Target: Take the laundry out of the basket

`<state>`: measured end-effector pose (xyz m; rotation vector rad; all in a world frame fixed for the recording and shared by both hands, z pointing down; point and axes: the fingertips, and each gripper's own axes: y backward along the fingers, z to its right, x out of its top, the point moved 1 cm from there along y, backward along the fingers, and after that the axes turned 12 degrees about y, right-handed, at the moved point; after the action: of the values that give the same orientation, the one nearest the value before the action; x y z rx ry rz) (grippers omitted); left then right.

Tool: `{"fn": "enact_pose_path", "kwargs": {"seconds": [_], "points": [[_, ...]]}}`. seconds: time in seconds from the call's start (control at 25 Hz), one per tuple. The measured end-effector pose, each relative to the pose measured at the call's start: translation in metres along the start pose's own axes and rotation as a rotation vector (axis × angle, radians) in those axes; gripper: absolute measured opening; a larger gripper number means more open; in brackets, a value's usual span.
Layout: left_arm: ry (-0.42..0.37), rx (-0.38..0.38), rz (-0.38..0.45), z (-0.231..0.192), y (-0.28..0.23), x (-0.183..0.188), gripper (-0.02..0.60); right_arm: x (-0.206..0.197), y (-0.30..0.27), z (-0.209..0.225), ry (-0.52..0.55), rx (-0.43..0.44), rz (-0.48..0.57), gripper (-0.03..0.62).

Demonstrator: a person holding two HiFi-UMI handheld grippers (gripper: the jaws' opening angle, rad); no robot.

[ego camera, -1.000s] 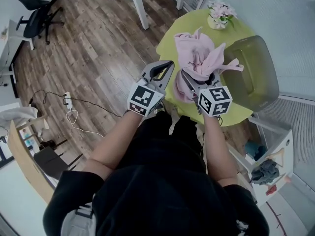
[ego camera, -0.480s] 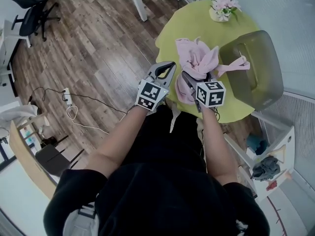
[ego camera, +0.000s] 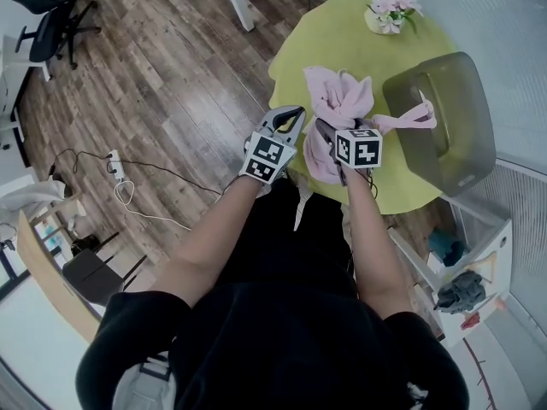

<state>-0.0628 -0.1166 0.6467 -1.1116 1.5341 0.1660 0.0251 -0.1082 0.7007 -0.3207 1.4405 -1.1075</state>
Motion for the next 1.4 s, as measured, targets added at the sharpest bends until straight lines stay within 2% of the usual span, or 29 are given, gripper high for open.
{"fn": "enact_pose_path", "kwargs": {"seconds": [0.44, 0.8, 1.08, 1.4], "points": [[0.037, 0.027, -0.037, -0.017, -0.022, -0.016, 0.011, -0.018, -0.050, 0.015, 0.021, -0.009, -0.121, 0.368], [0.067, 0.033, -0.050, -0.018, -0.029, -0.021, 0.011, -0.021, -0.064, 0.022, -0.038, 0.018, -0.156, 0.368], [0.064, 0.019, -0.033, -0.013, -0.024, -0.011, 0.011, -0.009, -0.045, 0.023, -0.015, -0.025, -0.130, 0.379], [0.019, -0.007, 0.022, -0.001, 0.009, 0.024, 0.011, 0.023, 0.016, 0.009, -0.004, -0.026, 0.001, 0.379]]}}
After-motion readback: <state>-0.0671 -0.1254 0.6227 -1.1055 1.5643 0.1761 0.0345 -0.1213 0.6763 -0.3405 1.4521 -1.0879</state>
